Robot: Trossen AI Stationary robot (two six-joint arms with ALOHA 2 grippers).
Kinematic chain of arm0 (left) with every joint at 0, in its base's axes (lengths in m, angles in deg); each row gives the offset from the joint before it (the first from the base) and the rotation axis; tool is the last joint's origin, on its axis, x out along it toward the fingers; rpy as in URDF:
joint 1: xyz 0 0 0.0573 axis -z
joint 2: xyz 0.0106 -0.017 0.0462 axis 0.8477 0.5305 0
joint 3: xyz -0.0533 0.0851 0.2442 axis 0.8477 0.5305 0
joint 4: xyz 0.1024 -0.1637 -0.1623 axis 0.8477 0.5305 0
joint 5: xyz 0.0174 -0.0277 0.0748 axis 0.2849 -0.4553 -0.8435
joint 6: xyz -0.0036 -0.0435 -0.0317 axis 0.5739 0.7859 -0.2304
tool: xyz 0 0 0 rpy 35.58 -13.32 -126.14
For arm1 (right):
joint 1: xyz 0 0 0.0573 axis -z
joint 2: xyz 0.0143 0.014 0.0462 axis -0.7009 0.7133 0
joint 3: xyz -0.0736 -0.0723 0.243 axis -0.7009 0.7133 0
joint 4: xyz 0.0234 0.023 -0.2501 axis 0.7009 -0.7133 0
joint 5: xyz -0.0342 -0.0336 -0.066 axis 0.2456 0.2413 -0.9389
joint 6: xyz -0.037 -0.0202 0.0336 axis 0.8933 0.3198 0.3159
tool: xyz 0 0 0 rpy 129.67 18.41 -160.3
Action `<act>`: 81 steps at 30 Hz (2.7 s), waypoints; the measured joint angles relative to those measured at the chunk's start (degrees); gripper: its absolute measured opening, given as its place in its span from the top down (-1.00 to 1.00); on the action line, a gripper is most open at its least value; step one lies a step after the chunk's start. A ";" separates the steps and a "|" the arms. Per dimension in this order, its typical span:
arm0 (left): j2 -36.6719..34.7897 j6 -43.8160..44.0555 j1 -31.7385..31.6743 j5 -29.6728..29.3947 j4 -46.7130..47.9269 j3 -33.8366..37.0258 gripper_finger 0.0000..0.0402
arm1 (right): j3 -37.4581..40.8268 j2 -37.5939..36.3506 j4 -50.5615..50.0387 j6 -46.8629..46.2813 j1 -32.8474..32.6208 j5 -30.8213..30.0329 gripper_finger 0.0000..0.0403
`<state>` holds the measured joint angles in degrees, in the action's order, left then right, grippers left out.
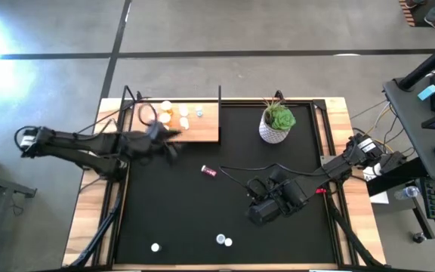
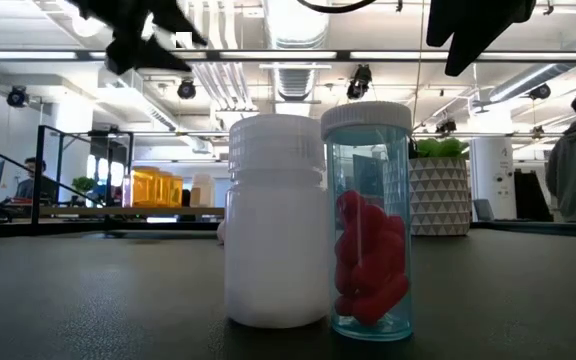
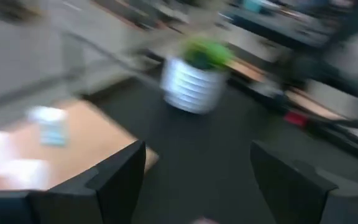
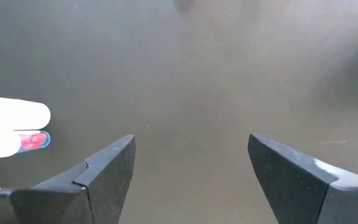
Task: Pick and place medicine bottles onto shelf by color
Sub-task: Put the bottom left blue pill bottle on the center of the table
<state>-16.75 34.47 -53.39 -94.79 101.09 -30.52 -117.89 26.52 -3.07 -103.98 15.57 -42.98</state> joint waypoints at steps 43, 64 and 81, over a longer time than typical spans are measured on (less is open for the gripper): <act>36.30 36.32 42.81 30.43 36.33 -22.02 -0.35 | -0.02 0.02 12.76 0.59 0.00 0.00 -0.48; 45.60 44.54 46.28 32.47 30.35 -23.53 -0.35 | -0.02 0.02 16.40 0.50 -0.02 0.02 -0.46; 47.61 44.43 46.43 32.62 30.17 -23.53 0.16 | -0.02 0.02 16.42 0.49 -0.01 0.01 -0.49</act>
<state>30.86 78.90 -6.96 -62.16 131.26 -54.05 -117.91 26.54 13.35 -103.48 15.56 -42.97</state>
